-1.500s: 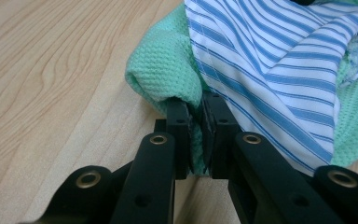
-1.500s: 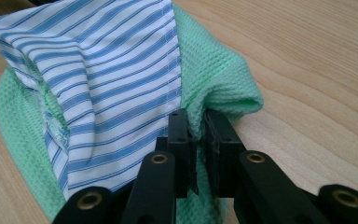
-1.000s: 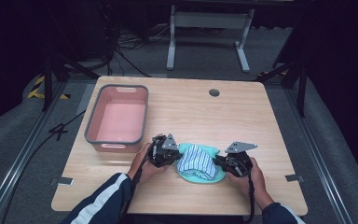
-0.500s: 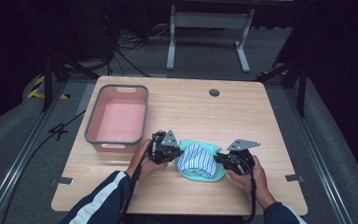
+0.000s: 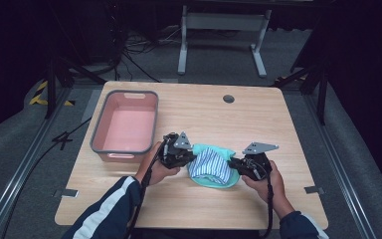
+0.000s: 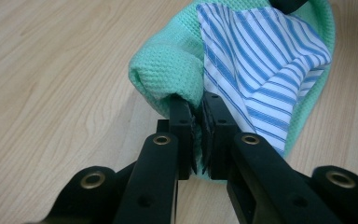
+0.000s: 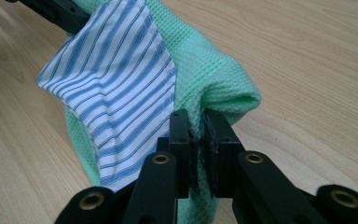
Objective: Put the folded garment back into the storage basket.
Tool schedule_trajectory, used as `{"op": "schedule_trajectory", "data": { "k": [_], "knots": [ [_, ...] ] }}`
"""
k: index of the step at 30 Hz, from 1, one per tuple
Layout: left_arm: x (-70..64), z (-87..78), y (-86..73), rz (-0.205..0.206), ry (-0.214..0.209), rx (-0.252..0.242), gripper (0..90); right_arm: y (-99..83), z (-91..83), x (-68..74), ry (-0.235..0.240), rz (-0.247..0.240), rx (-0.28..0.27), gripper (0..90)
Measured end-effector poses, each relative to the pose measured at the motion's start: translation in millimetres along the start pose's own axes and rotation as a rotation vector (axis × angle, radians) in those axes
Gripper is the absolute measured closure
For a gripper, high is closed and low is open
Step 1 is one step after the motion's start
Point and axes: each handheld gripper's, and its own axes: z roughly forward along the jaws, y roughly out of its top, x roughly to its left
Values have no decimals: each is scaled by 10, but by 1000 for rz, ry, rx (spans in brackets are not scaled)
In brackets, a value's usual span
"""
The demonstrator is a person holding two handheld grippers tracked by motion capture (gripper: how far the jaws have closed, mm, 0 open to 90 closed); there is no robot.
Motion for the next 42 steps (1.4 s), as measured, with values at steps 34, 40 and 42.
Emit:
{"op": "schedule_trajectory", "data": {
  "k": [34, 40, 42],
  "knots": [
    [199, -575, 169, 21, 120, -55, 839, 659, -126, 173, -19, -73, -78, 825],
    [280, -747, 126, 3, 152, -77, 839, 899, -108, 271, -13, -102, -89, 825],
    [309, -802, 107, 0, 164, -79, 839, 950, -96, 297, -9, -109, -88, 825]
  ]
}}
